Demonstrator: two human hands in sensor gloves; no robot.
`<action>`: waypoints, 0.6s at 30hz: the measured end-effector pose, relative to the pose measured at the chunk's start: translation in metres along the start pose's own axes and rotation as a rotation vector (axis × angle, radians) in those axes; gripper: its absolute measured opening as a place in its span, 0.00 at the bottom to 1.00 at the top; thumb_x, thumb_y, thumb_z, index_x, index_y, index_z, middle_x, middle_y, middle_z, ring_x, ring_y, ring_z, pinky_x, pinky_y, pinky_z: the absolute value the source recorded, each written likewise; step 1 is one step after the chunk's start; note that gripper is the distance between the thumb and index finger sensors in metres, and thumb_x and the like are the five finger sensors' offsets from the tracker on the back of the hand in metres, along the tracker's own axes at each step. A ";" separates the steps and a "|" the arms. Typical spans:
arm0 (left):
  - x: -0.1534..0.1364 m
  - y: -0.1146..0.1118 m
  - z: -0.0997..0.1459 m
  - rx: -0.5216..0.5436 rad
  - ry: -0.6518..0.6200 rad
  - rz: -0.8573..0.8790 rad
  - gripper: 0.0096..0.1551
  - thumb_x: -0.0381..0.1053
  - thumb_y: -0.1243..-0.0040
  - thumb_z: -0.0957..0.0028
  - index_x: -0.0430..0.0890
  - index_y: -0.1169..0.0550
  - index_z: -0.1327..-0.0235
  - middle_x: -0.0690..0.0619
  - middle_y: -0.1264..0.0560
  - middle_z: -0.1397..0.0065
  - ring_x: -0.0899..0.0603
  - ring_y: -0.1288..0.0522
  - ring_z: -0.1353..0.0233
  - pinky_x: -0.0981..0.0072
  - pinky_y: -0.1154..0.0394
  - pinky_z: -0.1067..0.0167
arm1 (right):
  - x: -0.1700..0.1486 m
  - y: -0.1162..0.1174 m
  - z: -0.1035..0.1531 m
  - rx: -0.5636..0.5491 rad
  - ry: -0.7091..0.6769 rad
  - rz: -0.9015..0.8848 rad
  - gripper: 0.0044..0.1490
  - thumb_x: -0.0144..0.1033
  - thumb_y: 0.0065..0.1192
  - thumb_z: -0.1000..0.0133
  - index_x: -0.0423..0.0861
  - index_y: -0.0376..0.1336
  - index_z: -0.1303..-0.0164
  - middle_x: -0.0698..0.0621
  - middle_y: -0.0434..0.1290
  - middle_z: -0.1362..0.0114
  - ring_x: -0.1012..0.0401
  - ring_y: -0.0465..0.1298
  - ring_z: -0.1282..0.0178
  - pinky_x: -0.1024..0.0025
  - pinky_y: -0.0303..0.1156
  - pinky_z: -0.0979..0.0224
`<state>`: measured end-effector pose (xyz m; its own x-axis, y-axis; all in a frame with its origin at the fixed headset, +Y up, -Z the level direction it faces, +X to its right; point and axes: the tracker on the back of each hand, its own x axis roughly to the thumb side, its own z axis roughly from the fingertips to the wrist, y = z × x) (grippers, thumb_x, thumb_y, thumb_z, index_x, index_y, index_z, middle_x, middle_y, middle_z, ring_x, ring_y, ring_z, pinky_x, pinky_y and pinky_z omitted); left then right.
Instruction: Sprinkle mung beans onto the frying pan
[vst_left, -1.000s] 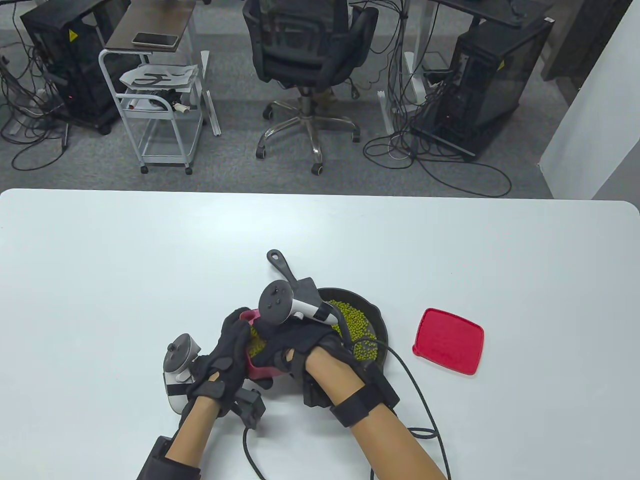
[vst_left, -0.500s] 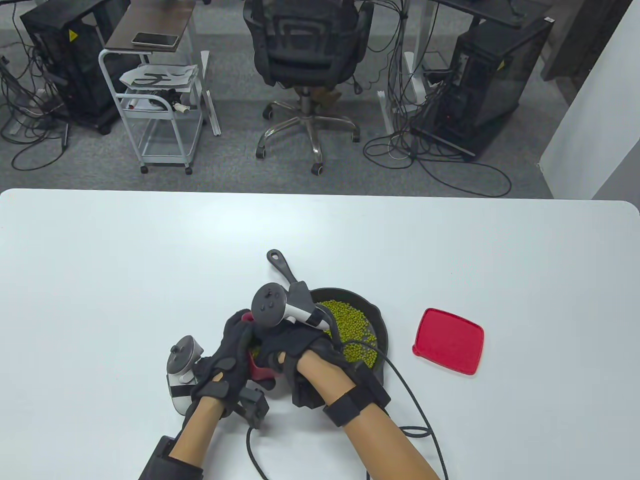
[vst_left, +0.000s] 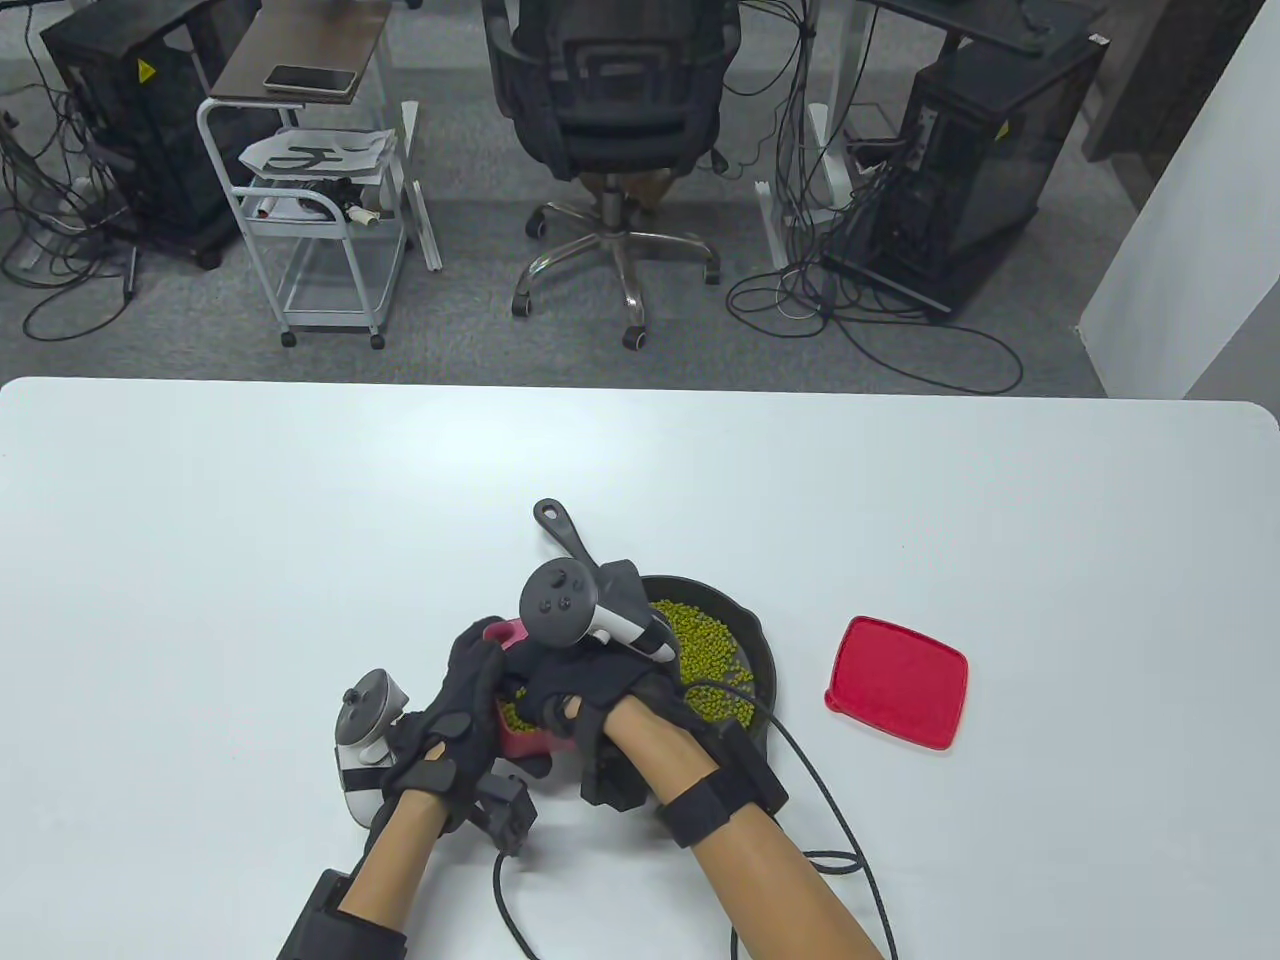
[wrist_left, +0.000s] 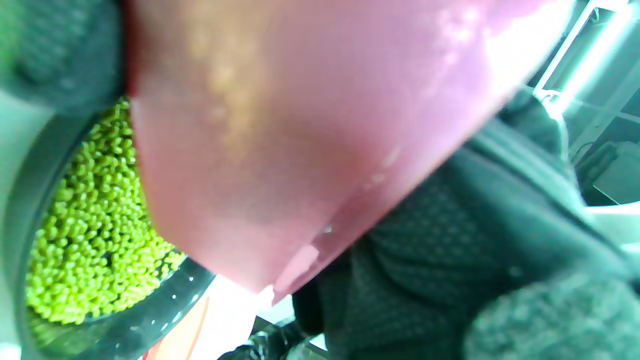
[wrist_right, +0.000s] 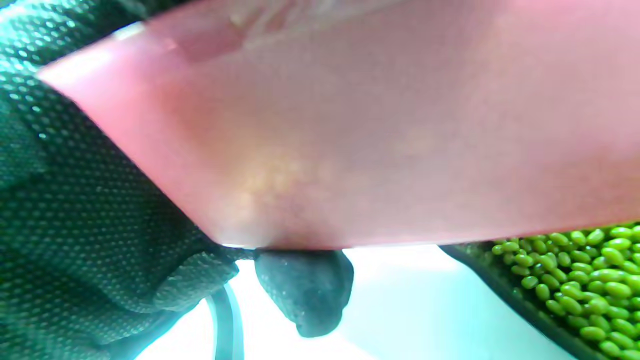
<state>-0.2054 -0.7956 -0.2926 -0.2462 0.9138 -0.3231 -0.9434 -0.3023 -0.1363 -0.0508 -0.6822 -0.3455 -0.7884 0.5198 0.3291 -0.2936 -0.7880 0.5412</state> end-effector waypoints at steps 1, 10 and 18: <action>0.000 0.000 0.000 -0.005 0.004 0.003 0.44 0.77 0.55 0.48 0.63 0.51 0.22 0.39 0.45 0.21 0.32 0.22 0.43 0.48 0.15 0.65 | -0.001 -0.001 0.000 0.003 0.002 -0.008 0.23 0.23 0.80 0.49 0.48 0.74 0.44 0.43 0.77 0.34 0.42 0.81 0.49 0.70 0.86 0.56; 0.003 0.004 0.000 0.004 0.007 0.015 0.44 0.77 0.54 0.48 0.63 0.50 0.22 0.39 0.45 0.21 0.32 0.22 0.43 0.48 0.15 0.65 | -0.013 -0.029 0.011 -0.078 0.013 -0.083 0.22 0.23 0.80 0.49 0.48 0.75 0.44 0.43 0.77 0.34 0.42 0.81 0.49 0.70 0.86 0.57; 0.004 0.005 0.001 0.007 0.018 0.016 0.45 0.77 0.54 0.48 0.62 0.50 0.22 0.39 0.45 0.21 0.32 0.22 0.43 0.48 0.15 0.65 | -0.038 -0.058 0.022 -0.158 0.038 -0.181 0.22 0.23 0.80 0.48 0.48 0.74 0.44 0.43 0.77 0.34 0.42 0.81 0.49 0.70 0.86 0.57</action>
<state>-0.2116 -0.7931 -0.2936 -0.2571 0.9040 -0.3416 -0.9410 -0.3147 -0.1246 0.0082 -0.6495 -0.3726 -0.7342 0.6465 0.2073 -0.5104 -0.7269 0.4595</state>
